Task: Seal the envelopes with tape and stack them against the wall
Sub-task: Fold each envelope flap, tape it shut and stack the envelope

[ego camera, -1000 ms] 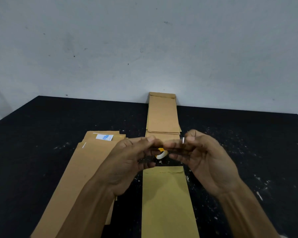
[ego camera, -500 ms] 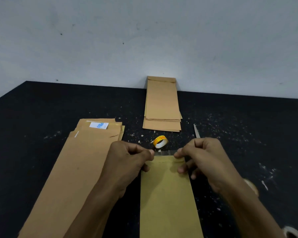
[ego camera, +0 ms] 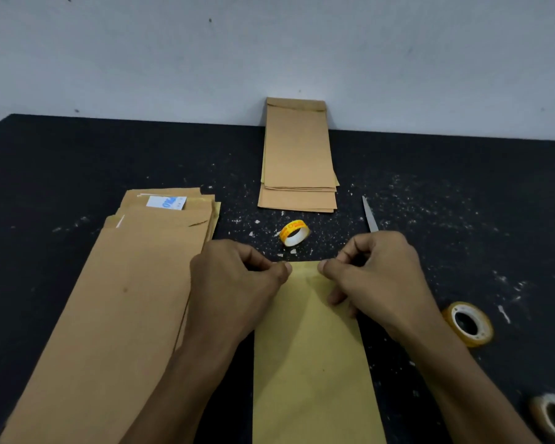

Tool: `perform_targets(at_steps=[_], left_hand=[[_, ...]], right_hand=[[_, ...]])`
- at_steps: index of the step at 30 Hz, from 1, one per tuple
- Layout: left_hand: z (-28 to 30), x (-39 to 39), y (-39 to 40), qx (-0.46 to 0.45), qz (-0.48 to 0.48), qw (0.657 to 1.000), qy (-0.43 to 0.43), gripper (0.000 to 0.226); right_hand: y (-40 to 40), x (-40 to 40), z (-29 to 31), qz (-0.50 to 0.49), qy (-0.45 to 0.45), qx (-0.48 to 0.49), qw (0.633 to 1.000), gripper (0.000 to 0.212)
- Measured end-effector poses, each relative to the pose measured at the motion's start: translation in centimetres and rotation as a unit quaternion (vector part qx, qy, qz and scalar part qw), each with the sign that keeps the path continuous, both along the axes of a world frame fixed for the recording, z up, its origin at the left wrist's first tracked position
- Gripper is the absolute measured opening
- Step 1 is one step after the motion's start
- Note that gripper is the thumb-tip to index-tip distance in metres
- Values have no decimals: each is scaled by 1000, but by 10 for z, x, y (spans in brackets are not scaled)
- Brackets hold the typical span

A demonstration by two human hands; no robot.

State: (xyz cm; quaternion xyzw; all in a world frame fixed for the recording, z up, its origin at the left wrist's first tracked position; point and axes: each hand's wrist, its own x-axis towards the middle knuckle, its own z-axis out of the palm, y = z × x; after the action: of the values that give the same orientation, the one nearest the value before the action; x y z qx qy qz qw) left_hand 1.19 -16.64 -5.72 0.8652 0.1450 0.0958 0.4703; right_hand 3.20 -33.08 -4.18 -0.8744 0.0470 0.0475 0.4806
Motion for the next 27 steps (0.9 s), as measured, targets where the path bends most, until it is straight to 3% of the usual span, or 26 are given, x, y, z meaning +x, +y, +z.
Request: perform_targets(at_steps=[27], left_hand=[[3, -1, -11, 123, 13, 992, 8, 23]], right_hand=[[5, 0, -13, -10, -68, -109, 992, 29]])
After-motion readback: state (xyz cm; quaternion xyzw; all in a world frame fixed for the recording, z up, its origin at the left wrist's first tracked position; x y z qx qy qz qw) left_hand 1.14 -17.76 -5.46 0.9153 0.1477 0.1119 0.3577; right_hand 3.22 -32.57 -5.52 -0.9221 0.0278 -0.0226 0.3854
